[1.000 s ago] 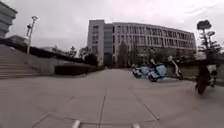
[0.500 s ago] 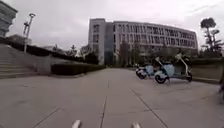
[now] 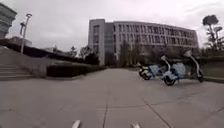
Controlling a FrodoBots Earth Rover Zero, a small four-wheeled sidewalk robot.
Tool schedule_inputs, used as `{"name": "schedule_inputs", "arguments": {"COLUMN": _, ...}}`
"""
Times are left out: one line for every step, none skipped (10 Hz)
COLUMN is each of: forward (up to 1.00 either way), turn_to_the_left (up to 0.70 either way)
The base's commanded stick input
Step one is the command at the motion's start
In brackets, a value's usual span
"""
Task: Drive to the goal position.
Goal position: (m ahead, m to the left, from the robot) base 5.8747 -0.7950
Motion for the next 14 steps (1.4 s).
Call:
{"name": "schedule_inputs", "arguments": {"forward": 1.0, "turn_to_the_left": 0.0}}
{"name": "schedule_inputs", "arguments": {"forward": 1.0, "turn_to_the_left": 0.0}}
{"name": "schedule_inputs", "arguments": {"forward": 1.0, "turn_to_the_left": 0.0}}
{"name": "schedule_inputs", "arguments": {"forward": 1.0, "turn_to_the_left": -0.1}}
{"name": "schedule_inputs", "arguments": {"forward": 1.0, "turn_to_the_left": -0.11}}
{"name": "schedule_inputs", "arguments": {"forward": 1.0, "turn_to_the_left": 0.0}}
{"name": "schedule_inputs", "arguments": {"forward": 1.0, "turn_to_the_left": -0.05}}
{"name": "schedule_inputs", "arguments": {"forward": 1.0, "turn_to_the_left": -0.3}}
{"name": "schedule_inputs", "arguments": {"forward": 1.0, "turn_to_the_left": -0.15}}
{"name": "schedule_inputs", "arguments": {"forward": 1.0, "turn_to_the_left": -0.16}}
{"name": "schedule_inputs", "arguments": {"forward": 1.0, "turn_to_the_left": -0.39}}
{"name": "schedule_inputs", "arguments": {"forward": 1.0, "turn_to_the_left": -0.22}}
{"name": "schedule_inputs", "arguments": {"forward": 1.0, "turn_to_the_left": 0.0}}
{"name": "schedule_inputs", "arguments": {"forward": 1.0, "turn_to_the_left": 0.0}}
